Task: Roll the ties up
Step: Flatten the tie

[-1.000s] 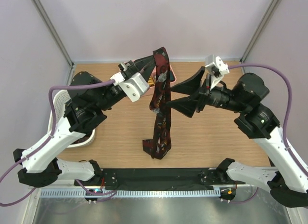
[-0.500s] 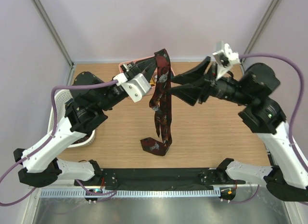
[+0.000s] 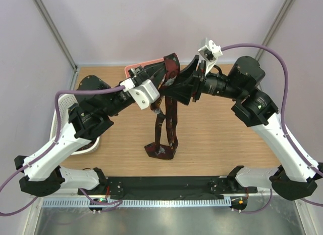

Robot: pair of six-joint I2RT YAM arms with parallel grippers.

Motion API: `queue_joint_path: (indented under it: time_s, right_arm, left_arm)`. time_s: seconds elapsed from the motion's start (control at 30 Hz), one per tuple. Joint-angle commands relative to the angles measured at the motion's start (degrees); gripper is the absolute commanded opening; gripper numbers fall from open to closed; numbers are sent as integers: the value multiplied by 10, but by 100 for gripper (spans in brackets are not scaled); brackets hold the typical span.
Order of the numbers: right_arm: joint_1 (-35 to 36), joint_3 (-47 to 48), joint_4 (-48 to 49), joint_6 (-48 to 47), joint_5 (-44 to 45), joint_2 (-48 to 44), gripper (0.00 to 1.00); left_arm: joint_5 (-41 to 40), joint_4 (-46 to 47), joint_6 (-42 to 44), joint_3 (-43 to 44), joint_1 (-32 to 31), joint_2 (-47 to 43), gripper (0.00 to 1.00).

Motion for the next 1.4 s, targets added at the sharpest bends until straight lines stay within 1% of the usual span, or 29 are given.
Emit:
queue_joint_path:
  time_s: [0.0, 0.03, 0.1, 0.2, 0.23, 0.3, 0.4, 0.53, 0.83, 0.87, 0.9, 0.97, 1.03, 1.07, 1.1, 1.17, 1.2, 1.37]
  right_arm:
    - [3, -7, 51, 24, -25, -28, 53]
    - [3, -7, 45, 20, -21, -30, 55]
    - [2, -6, 25, 6, 3, -39, 65]
    - [3, -15, -9, -21, 48, -66, 71]
    - [2, -21, -20, -26, 56, -73, 75]
    - [3, -24, -31, -37, 70, -88, 76]
    - [3, -16, -44, -41, 65, -91, 79]
    - [2, 23, -66, -53, 64, -63, 82]
    - [3, 64, -62, -57, 39, -17, 83]
    - [3, 66, -60, -53, 30, -14, 82]
    - [3, 66, -51, -48, 22, -12, 76]
    - [3, 60, -37, -33, -22, -7, 71]
    - [3, 41, -6, -18, -47, -7, 68]
    - [3, 34, 5, -11, -49, -8, 66]
    - [3, 24, 18, -4, -49, -7, 59]
    - [3, 17, 21, -4, -47, -5, 54]
    - [3, 4, 27, -4, -45, -6, 49]
    - [8, -52, 74, 16, -46, -8, 48]
  left_arm:
    - [-6, 15, 3, 3, 2, 2, 0]
    - [-11, 15, 4, 3, 2, 4, 0]
    - [-27, 15, 5, 12, 2, 9, 0]
    - [-29, 16, 6, 14, 2, 9, 0]
    - [-28, 17, 5, 15, 2, 8, 0]
    - [-28, 18, 3, 16, 2, 7, 0]
    - [-12, 18, -10, 16, 2, 4, 0]
    - [18, 19, -34, 19, 2, 2, 0]
    - [66, 21, -76, 20, 2, -11, 0]
    - [68, 22, -78, 24, 2, -10, 0]
    - [72, 25, -81, 25, 2, -10, 0]
    - [68, 28, -82, 33, 2, -5, 0]
    - [54, 30, -79, 40, 2, 5, 0]
    - [51, 33, -77, 42, 2, 8, 0]
    - [47, 37, -76, 43, 2, 9, 0]
    - [39, 50, -78, 44, 2, 15, 0]
    - [37, 54, -80, 47, 2, 14, 0]
    - [26, 75, -101, 70, 2, 24, 0]
